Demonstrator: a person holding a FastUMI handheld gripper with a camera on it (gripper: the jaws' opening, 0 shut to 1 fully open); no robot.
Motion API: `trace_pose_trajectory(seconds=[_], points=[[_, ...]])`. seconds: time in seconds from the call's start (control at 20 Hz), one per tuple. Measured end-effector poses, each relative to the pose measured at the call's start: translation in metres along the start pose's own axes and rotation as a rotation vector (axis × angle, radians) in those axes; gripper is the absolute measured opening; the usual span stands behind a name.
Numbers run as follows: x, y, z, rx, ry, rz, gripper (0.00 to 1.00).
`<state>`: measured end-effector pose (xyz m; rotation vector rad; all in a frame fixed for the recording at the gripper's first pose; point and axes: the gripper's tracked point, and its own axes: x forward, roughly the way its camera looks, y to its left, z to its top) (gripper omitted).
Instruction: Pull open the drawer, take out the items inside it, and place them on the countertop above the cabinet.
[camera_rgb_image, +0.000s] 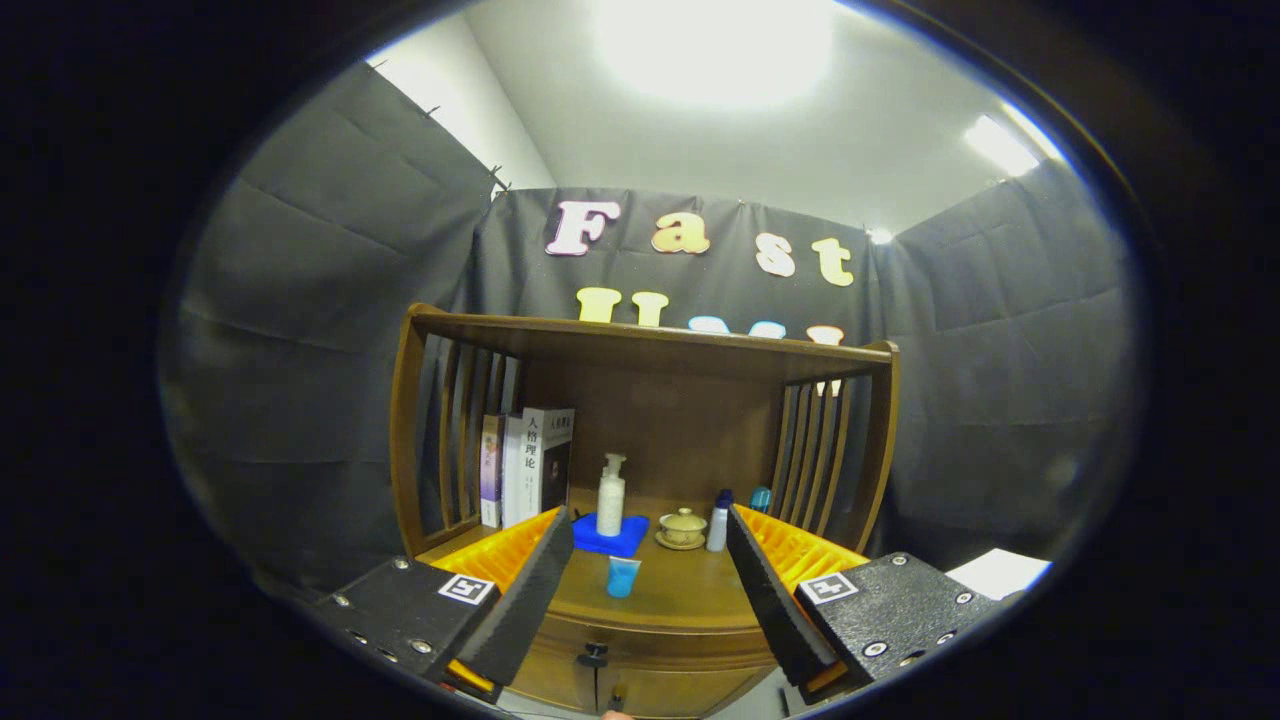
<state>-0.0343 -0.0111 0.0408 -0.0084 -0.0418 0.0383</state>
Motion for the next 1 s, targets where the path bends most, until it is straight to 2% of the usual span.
trace_pose_trajectory(seconds=[0.25, 0.35, 0.5, 0.65, 0.75, 0.85, 1.0], points=[[-0.016, 0.000, 0.001, 0.055, -0.002, -0.068, 0.95], [-0.020, 0.007, 0.004, 0.077, -0.008, -0.051, 0.95], [-0.018, 0.006, 0.002, 0.009, -0.012, -0.079, 0.95], [-0.017, 0.030, -0.003, -0.034, -0.004, -0.043, 0.95], [-0.019, 0.033, -0.008, -0.048, 0.012, -0.048, 0.95], [-0.020, 0.031, -0.012, -0.026, 0.028, -0.070, 0.95], [-0.017, 0.031, -0.018, 0.052, 0.047, -0.058, 0.95]])
